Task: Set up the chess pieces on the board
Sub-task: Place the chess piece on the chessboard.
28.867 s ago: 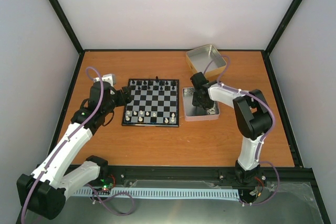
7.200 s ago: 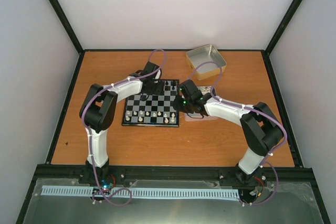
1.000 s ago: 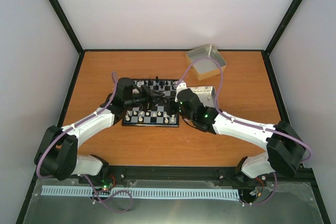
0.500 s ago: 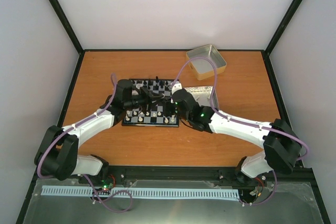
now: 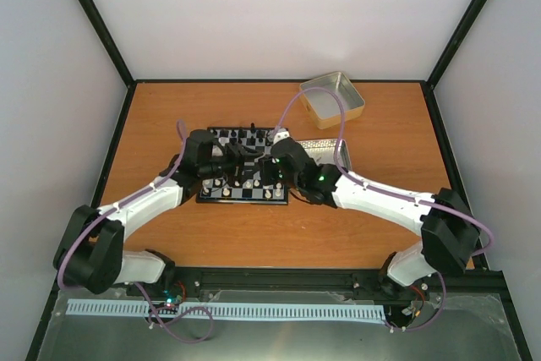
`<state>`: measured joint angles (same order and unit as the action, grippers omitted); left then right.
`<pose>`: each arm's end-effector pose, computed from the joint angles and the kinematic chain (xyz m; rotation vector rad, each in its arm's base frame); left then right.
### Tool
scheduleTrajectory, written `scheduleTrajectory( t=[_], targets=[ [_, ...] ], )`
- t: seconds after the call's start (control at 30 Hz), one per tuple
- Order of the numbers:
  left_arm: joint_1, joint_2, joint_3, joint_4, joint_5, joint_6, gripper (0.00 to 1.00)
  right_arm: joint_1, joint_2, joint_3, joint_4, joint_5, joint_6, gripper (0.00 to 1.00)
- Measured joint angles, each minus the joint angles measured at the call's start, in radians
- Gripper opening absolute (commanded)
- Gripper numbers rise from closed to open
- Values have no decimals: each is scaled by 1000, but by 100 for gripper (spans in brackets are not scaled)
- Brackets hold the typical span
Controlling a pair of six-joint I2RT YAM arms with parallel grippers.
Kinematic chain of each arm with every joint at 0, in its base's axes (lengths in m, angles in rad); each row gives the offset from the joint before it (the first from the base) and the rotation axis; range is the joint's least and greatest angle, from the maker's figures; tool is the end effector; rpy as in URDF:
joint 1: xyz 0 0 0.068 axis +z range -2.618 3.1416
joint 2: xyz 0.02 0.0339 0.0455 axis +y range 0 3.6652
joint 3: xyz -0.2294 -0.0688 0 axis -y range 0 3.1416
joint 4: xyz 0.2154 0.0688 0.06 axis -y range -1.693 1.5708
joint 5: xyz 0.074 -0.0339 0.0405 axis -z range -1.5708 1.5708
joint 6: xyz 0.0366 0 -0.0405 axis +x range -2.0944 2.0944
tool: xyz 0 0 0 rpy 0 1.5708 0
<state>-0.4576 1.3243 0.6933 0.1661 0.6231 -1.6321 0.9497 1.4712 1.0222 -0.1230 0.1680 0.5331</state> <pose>0.2292 -0.1367 0.2108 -0.9733 2.3607 -1.7417 0.1853 0.2484 0.2427 -0.3579 2.1844 0.6773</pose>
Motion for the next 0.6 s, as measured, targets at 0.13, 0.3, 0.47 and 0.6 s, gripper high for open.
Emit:
scheduleTrajectory(
  t=[0.13, 0.3, 0.47, 0.6],
  targets=[
    [15, -63, 0, -132, -76, 92, 55, -7, 35, 72, -93, -33, 25, 3],
    [94, -235, 0, -325, -296, 283, 64, -21, 61, 117, -203, -125, 52, 3],
    [120, -352, 52, -496, -576, 527, 64, -21, 144, 194, -290, -269, 59, 3],
    [120, -388, 90, -584, -756, 686, 65, -9, 237, 279, -338, -355, 57, 3]
  ],
)
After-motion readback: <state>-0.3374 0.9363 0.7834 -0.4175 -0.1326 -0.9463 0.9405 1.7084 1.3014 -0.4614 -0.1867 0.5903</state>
